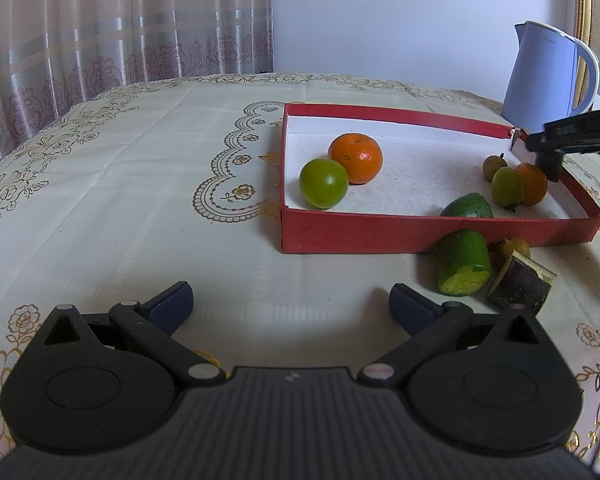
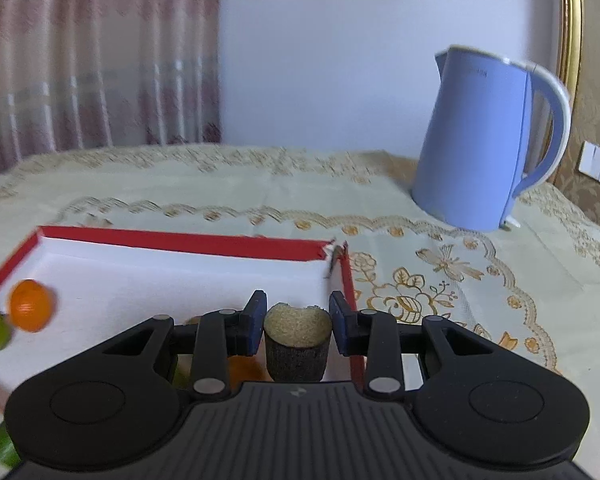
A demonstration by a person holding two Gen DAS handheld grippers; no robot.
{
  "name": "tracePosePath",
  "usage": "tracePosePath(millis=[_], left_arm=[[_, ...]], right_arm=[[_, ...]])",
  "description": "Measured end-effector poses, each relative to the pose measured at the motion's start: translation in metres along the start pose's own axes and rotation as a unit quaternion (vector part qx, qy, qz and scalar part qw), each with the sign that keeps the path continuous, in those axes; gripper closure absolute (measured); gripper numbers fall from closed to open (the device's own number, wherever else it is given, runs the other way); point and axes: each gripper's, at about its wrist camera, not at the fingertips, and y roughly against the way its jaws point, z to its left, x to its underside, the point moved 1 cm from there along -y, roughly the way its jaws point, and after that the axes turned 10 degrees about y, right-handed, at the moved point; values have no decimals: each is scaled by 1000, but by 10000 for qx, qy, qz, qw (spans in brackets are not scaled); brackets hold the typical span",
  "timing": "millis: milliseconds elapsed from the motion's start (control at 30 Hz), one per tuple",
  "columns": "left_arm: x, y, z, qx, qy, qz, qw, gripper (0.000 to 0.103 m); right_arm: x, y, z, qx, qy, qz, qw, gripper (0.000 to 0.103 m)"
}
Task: Organize fruits
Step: 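Carry the eggplant chunk with the right gripper into the tray, release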
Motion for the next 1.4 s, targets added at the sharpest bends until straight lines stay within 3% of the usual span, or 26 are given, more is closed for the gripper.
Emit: tracePosePath(millis=[133,367,433,567,600,733,1067,1400], left_arm=[[0,0,0,-2,-3,1,10000,0],[0,0,0,0,-1,2,10000,0],[0,0,0,-1,-2,2,10000,0],[0,0,0,0,-1,2,10000,0],[0,0,0,2,1,1,10000,0],[0,0,0,1,-1,2,10000,0],[0,0,0,0,-2,3,10000,0],[0,0,0,0,-3,4,10000,0]], right_arm=[[2,-24,-5,-10,-118,350,9993,70],[3,-25,-3,-74,-124,420,9990,67],[5,-22,-5,-148,-218,369,9990,62],[9,-4,-10,-378,-504,139,9979,38],[11,3,-10,-402,-546,47,9977,37],[22,36,-10,-186,-570,-333,9976,21],[71,106,-10,-341,-364,-574,9971,21],[105,98,-1,-422,-63,20,9991,21]])
